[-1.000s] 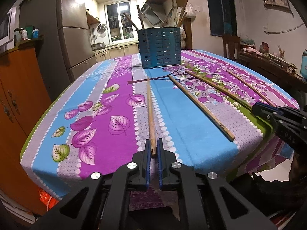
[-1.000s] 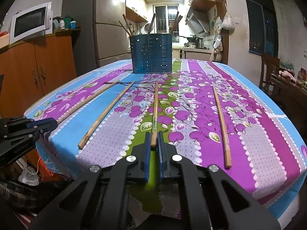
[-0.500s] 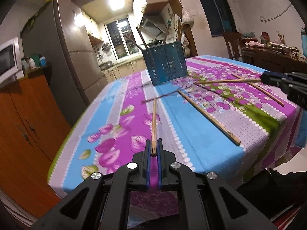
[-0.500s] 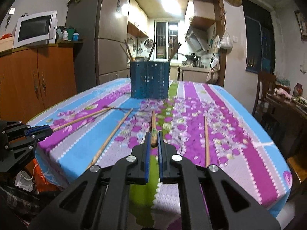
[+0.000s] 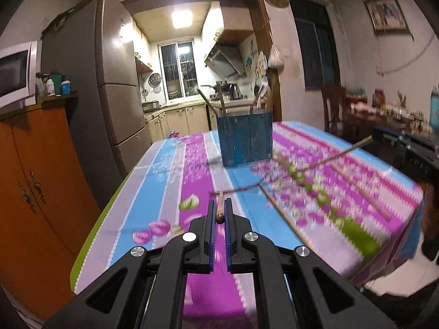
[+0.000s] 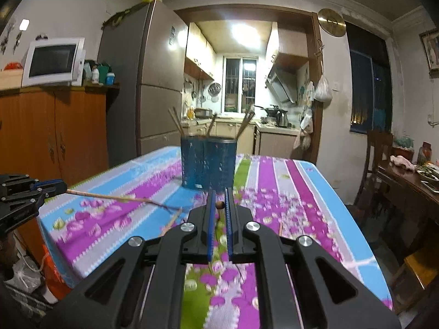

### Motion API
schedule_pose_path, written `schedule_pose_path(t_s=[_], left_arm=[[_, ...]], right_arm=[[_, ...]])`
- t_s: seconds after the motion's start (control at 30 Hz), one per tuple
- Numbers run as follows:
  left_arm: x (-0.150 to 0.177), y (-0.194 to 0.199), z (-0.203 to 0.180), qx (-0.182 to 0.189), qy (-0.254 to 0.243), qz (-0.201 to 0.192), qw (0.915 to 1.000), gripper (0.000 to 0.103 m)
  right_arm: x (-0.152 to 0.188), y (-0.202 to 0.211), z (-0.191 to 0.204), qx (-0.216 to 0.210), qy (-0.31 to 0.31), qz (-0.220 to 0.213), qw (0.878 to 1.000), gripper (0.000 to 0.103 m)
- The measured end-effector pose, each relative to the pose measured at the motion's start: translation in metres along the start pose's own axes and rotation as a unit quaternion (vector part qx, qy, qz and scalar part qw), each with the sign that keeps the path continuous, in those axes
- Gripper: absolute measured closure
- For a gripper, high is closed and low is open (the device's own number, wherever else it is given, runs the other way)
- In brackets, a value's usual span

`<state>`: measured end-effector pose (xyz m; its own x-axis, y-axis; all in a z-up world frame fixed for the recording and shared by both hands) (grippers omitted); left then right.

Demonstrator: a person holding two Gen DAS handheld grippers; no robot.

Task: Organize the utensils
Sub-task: 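Lift the left tool's chopstick upright over the holder while the right tool lifts its chopstick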

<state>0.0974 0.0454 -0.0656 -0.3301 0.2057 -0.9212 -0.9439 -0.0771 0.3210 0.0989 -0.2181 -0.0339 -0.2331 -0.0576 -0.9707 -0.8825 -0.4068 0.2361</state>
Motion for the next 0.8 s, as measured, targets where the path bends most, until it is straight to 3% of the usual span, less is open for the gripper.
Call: schedule_pose_path(t_s=[0.33,0.8], left_arm=[[-0.071,-0.02,0.024,0.05,0.056,-0.024,0.9969,0.096],[-0.145,-0.051,0.037,0.093,0.08,-0.039,0.9917,0.096]], right_arm=[[-0.05,-0.022,-0.014,-0.03,0.014,-0.017,0.999,0.098],[-0.096,-0.043,-0.03,-0.047,0.018,-0.031,0.998,0.098]])
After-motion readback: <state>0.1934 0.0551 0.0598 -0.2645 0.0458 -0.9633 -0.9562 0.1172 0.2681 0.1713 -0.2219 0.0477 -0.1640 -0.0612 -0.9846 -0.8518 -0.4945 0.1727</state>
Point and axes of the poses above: each gripper's, at about its wrist camera, not at the fingertips, and y roughly against the way its jaws point, z to its left, x to its underside, the point moved 4 cm from there along -y, roughly the way its jaws point, and after that the axes turned 15 degrees about -x, right-handed, at the moved point
